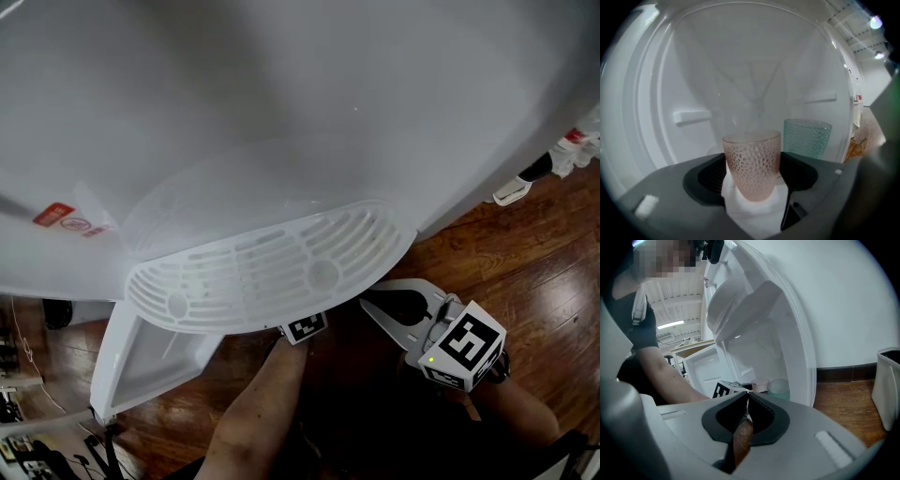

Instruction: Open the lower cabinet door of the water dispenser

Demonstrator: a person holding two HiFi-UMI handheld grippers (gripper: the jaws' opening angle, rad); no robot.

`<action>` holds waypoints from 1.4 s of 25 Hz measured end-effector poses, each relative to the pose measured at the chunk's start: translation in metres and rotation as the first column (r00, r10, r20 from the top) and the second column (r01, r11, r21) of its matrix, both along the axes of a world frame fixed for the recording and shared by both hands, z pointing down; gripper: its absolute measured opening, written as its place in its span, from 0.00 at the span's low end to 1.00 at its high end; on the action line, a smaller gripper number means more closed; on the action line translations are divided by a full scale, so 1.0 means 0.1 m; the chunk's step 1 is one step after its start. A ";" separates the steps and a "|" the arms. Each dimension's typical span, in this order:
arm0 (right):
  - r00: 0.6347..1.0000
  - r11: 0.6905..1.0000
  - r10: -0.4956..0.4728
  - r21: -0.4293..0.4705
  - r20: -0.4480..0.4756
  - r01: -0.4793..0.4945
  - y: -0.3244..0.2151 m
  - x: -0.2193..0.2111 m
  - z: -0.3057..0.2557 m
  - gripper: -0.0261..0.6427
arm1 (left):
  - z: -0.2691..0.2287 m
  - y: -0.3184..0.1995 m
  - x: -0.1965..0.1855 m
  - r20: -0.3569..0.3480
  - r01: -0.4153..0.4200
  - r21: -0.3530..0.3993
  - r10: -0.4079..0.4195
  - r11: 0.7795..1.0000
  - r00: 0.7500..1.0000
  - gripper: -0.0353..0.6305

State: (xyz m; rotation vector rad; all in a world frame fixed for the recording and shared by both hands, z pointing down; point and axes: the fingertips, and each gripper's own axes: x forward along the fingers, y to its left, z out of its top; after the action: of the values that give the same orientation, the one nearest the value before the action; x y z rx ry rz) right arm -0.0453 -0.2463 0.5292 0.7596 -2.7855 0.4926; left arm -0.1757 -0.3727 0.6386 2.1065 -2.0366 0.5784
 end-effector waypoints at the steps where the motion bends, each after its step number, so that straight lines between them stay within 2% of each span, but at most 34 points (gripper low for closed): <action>1: 1.000 1.000 -0.001 -0.002 0.003 0.001 0.01 -0.01 -0.01 0.06 | 0.01 0.00 0.00 0.004 0.001 0.001 -0.001 1.000 1.000 0.59; 9: 1.000 1.000 0.003 -0.007 0.009 -0.003 0.01 0.00 0.00 0.06 | 0.06 0.03 -0.04 0.036 0.007 -0.004 -0.007 1.000 0.999 0.59; 17: 1.000 1.000 0.013 0.001 0.016 -0.013 -0.01 -0.05 -0.07 0.06 | 0.10 0.14 -0.06 0.016 -0.006 -0.058 0.007 0.998 1.000 0.59; 24: 1.000 1.000 0.000 0.015 0.016 -0.001 0.08 -0.07 -0.15 0.06 | 0.19 0.23 -0.05 0.039 -0.050 -0.103 0.055 0.993 0.998 0.60; 35: 1.000 0.999 -0.007 0.041 0.031 0.006 0.28 -0.05 -0.35 0.06 | -0.09 0.55 0.07 0.033 -0.100 -0.069 0.103 0.993 0.994 0.62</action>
State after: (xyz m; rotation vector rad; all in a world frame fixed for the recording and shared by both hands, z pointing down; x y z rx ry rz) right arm -0.0506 -0.2182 0.4940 0.7575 -2.8337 0.4511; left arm -0.1688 -0.3179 0.6292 2.1861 -1.9090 0.6949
